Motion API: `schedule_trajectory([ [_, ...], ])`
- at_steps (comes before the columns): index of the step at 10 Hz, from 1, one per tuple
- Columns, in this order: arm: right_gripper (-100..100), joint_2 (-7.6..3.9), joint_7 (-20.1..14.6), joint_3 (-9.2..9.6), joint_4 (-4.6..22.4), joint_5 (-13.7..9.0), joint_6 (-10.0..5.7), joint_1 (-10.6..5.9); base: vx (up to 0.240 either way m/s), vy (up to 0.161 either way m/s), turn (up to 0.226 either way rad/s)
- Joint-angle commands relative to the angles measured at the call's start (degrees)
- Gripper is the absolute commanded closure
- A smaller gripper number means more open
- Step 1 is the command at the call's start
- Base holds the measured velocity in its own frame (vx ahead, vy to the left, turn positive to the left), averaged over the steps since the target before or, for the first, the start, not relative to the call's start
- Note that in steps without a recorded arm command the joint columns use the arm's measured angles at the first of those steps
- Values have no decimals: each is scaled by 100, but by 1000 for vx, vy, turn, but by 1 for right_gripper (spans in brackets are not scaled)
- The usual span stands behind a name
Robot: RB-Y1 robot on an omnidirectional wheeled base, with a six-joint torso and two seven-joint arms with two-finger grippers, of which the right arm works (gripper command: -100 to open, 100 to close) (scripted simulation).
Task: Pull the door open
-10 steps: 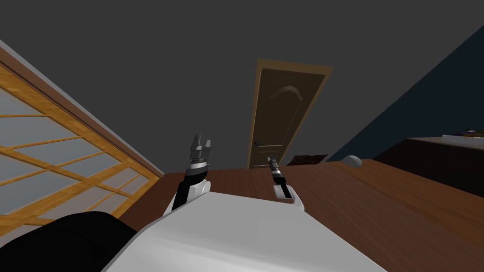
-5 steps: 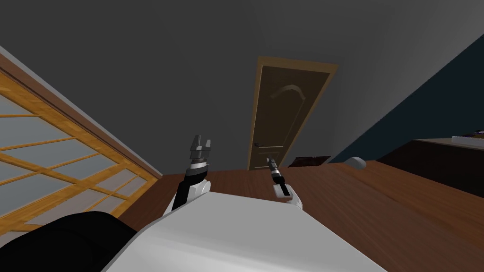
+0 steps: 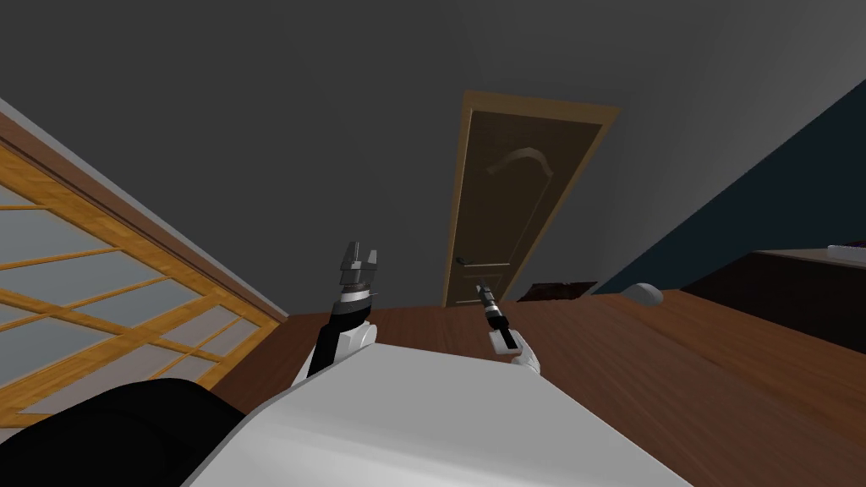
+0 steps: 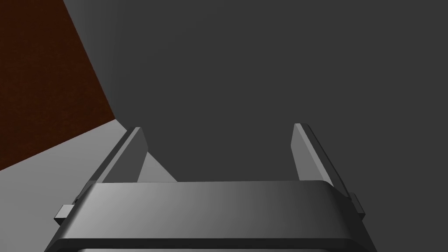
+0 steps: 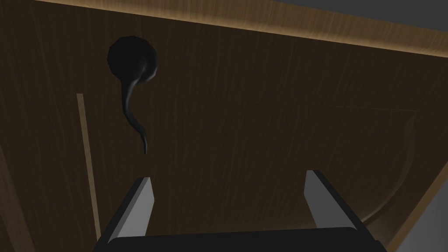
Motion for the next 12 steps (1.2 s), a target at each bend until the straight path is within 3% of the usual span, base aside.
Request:
schedule_trajectory([
  [1, -100, -29, -55, -11, 281, 28, -40, -121, 52, -3, 3],
  [8, -100, -172, -369, -44, 1441, 191, -150, -650, 97, -8, 11],
  [12, -100, -232, -504, -58, 1941, 261, -197, -877, 89, -8, 9],
])
